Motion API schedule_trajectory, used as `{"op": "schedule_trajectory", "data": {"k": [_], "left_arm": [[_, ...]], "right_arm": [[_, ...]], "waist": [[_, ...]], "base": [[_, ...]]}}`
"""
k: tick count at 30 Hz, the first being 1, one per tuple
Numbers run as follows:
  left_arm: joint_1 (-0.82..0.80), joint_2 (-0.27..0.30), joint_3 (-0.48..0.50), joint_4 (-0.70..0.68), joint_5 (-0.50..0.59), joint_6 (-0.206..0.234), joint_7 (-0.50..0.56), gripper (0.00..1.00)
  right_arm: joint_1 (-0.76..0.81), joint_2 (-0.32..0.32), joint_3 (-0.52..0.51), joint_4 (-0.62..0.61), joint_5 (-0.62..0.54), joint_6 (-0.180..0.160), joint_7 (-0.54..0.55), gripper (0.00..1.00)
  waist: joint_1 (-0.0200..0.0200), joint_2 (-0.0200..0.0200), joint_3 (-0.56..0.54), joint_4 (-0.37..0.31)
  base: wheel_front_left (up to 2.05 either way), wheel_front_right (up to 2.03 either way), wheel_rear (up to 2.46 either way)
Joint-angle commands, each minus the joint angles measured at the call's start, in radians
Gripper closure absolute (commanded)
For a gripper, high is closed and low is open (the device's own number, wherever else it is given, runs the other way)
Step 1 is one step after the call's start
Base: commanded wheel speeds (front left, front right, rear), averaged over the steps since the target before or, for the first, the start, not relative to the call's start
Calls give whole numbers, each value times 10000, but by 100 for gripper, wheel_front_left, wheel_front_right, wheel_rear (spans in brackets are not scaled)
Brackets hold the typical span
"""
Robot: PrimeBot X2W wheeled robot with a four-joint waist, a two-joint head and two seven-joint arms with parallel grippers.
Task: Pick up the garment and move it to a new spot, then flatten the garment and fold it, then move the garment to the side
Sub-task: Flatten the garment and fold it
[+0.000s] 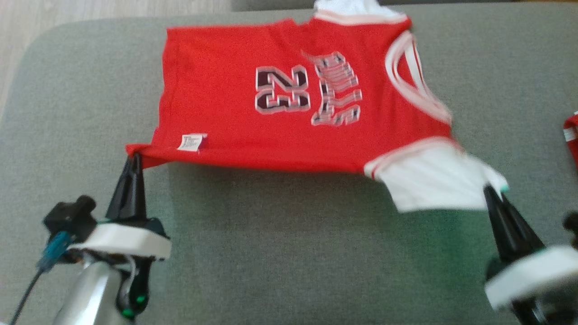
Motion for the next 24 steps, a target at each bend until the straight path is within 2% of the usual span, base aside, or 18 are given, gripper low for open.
{"op": "schedule_trajectory", "data": {"k": [1,2,3,6,8,11,17,24], "left_arm": [[56,477,521,-912,81,236,239,100],[427,626,551,-1669,116,476,570,100],[1179,894,654,-3187,120,954,1263,100],[2189,1237,835,-5162,122,1594,2169,100],[2704,1380,888,-6100,86,1902,2692,100],[3126,1485,870,-6731,-107,2070,3270,100],[2899,1321,540,-5994,-892,1778,4114,100],[1318,1089,248,-4032,-1490,832,4269,100]], "right_arm": [[148,-28,58,-964,-32,-7,419,100],[537,13,-43,-1606,-61,-7,842,100],[1169,48,-262,-2623,-21,-7,1584,100],[1784,57,-636,-3542,296,-7,2246,100],[1975,58,-805,-3857,396,-7,2545,100],[1940,60,-788,-3956,383,-7,2919,100],[528,61,3,-2674,-17,-7,3620,100],[-2201,-428,365,-84,116,-7,3627,100]], "waist": [[3,0,-105,36],[3,0,-143,36],[3,0,-227,15],[3,0,-283,-23],[3,0,-293,-42],[3,0,-256,-51],[3,0,129,-45],[3,0,801,395]], "base": [[0,0,0],[0,0,0],[0,0,0],[0,0,0],[0,0,0],[0,0,0],[0,0,0],[0,0,0]]}}
